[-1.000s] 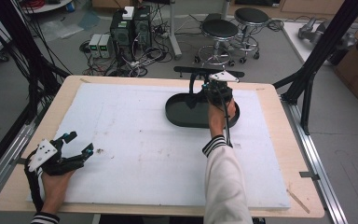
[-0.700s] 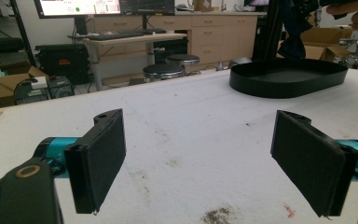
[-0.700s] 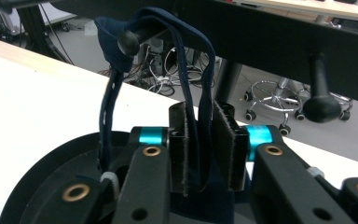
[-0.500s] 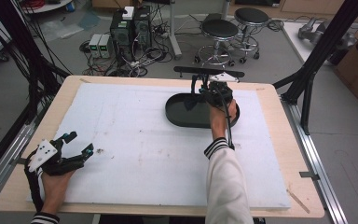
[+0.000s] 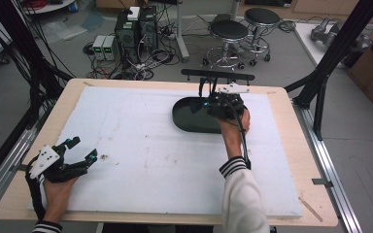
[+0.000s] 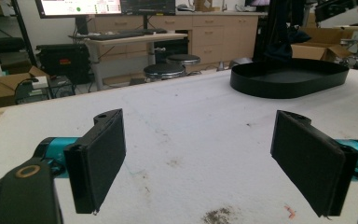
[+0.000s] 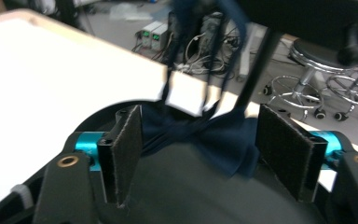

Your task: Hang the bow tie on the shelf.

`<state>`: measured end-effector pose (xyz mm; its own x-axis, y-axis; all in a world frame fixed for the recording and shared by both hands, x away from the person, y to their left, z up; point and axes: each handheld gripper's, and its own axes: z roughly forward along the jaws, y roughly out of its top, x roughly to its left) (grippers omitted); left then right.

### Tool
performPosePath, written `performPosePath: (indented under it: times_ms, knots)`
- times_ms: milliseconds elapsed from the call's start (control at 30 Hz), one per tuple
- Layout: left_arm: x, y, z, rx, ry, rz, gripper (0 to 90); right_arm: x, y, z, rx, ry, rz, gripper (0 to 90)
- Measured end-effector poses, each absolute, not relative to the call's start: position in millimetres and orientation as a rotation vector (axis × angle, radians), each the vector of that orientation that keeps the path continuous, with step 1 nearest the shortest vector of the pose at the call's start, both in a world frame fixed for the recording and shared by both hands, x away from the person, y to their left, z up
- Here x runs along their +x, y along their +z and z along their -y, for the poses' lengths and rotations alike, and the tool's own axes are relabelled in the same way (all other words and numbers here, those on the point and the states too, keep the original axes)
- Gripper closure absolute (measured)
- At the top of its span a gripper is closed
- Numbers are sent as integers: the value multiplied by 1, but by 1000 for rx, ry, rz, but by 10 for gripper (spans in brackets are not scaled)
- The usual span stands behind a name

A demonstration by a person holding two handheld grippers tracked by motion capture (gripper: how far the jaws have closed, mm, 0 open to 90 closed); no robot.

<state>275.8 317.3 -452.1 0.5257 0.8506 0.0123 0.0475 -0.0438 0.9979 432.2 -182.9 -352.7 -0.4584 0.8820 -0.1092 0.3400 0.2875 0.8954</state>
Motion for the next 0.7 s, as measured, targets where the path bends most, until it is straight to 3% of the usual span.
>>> performPosePath:
  times_ms: [333, 700]
  knots:
    - [276, -452, -318, 1483, 785, -819, 178, 360, -349, 193, 927, 1188, -1949, 242]
    - [275, -452, -318, 1479, 786, -809, 175, 286, -383, 231, 872, 1326, -1929, 214]
